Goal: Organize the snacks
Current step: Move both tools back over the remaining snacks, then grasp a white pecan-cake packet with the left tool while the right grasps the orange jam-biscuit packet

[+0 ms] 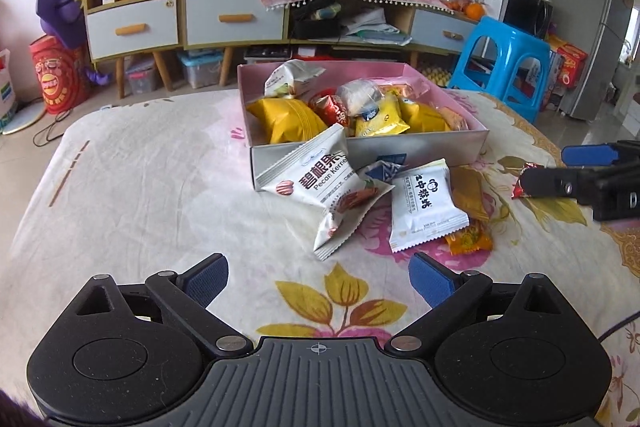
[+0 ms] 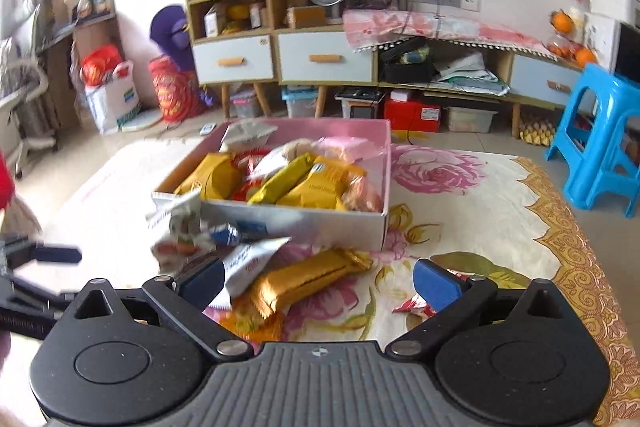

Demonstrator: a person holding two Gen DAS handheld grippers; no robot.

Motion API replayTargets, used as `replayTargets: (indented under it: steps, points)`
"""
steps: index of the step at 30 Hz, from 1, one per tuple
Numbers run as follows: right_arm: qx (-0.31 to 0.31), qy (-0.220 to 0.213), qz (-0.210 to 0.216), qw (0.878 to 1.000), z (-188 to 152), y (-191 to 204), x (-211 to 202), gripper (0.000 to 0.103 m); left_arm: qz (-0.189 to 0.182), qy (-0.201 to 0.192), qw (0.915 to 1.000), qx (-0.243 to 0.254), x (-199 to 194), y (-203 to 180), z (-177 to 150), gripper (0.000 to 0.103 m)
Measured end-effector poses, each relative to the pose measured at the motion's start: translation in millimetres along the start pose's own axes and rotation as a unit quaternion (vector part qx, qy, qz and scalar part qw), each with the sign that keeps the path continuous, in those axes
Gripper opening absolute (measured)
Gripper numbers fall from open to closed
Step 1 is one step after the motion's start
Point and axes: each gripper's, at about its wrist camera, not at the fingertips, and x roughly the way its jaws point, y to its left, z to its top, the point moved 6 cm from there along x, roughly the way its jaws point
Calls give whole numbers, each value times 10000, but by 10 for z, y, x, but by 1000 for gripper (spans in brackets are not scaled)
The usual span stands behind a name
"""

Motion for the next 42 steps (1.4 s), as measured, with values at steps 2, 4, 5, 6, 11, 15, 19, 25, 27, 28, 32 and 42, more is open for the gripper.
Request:
replayTargets:
  steps: [2,4,5,6,11,15,19,25,27,28,32,42]
  points:
    - [-36,30,-28,10000,-27,11,20,94,-33,32,9999,-90,57,-24,-6,98]
    - [-12,86,-42,10000,-38,18,55,94,-96,82,9996,-251,114,-51,-9,98]
    - [13,105,-53,9999,-40,12,73,94,-123,92,9994,-324,136,-66,-7,98]
    - [46,132,-62,9999,-44,8,94,94,-144,102,9991,-383,157,-83,0,98]
    - [392,396,-47,9984,-31,-57,279,94,-269,186,9977,-600,272,-156,56,98]
    - [633,725,-126,9953,-58,-75,456,94,-239,260,9951,-929,353,-132,94,98]
    - [716,927,-265,9928,-64,-75,580,94,-215,341,9878,-1502,422,-70,150,98]
    - [726,1036,-360,9913,-77,-52,700,94,-101,190,9855,-1681,483,-55,243,97]
    - [747,1030,-335,9913,-73,-42,718,94,-159,117,9869,-1604,494,-79,278,97]
    - [745,1037,-274,9914,-74,-30,728,94,-175,83,9872,-1581,500,-89,297,97]
    - [577,1110,-153,9920,-98,21,778,94,-212,48,9864,-1627,509,-75,335,92]
    - [227,1225,-234,9919,-214,-34,715,92,-132,229,9876,-1550,511,30,307,42]
